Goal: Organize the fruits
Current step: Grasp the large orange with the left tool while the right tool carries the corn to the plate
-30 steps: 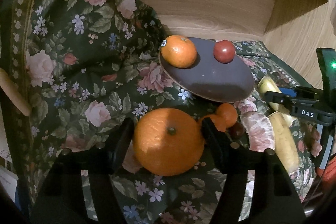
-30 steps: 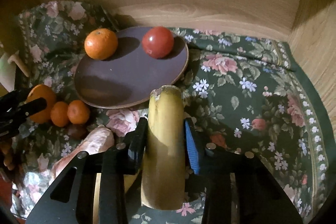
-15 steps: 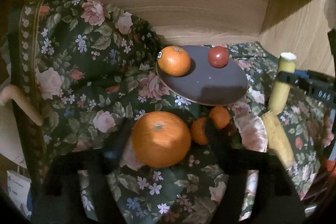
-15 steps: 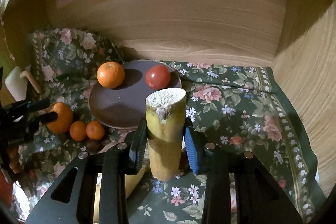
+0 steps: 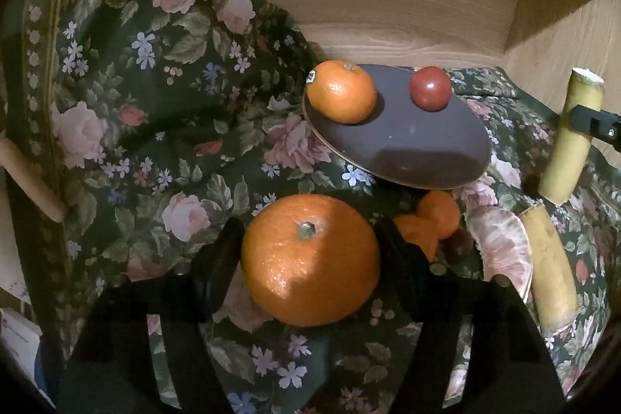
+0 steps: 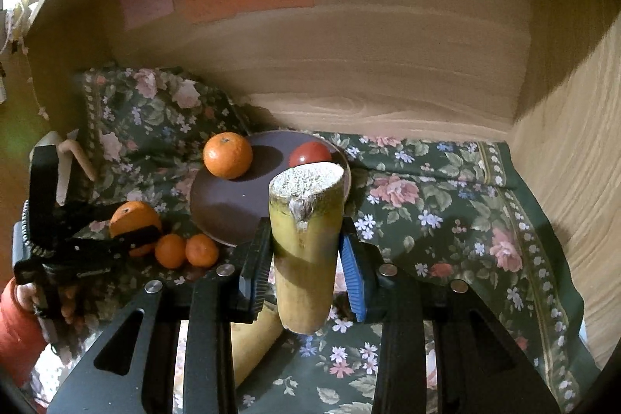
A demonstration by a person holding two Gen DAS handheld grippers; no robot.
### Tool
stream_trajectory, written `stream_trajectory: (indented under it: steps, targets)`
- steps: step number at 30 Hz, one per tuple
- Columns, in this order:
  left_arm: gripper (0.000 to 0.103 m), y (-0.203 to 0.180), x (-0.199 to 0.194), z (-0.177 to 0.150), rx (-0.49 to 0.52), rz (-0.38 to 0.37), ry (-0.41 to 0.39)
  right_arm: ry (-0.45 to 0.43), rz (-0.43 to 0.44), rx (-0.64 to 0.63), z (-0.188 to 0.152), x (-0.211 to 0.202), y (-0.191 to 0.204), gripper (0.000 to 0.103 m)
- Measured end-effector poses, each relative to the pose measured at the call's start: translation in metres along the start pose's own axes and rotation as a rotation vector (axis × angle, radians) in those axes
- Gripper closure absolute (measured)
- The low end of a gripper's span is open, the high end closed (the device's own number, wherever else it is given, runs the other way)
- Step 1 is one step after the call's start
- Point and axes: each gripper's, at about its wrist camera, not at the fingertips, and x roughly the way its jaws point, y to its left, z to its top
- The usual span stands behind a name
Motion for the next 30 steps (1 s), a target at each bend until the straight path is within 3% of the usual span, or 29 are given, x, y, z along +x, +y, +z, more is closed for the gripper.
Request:
stream_trajectory:
  steps: [6, 20, 30]
  targets:
    - [0.034, -0.003, -0.005, 0.009, -0.003, -0.021, -0.011, -0.003, 0.035, -0.008, 0.007, 0.009, 0.005, 0.072]
    - [0.034, -0.022, -0.015, 0.060, 0.045, -0.055, -0.120, 0.001, 0.073, -0.076, 0.037, 0.038, 0.029, 0.072]
    - [0.034, -0.019, 0.023, 0.077, 0.021, -0.066, -0.057, 0.073, 0.118, -0.072, 0.054, 0.079, 0.028, 0.072]
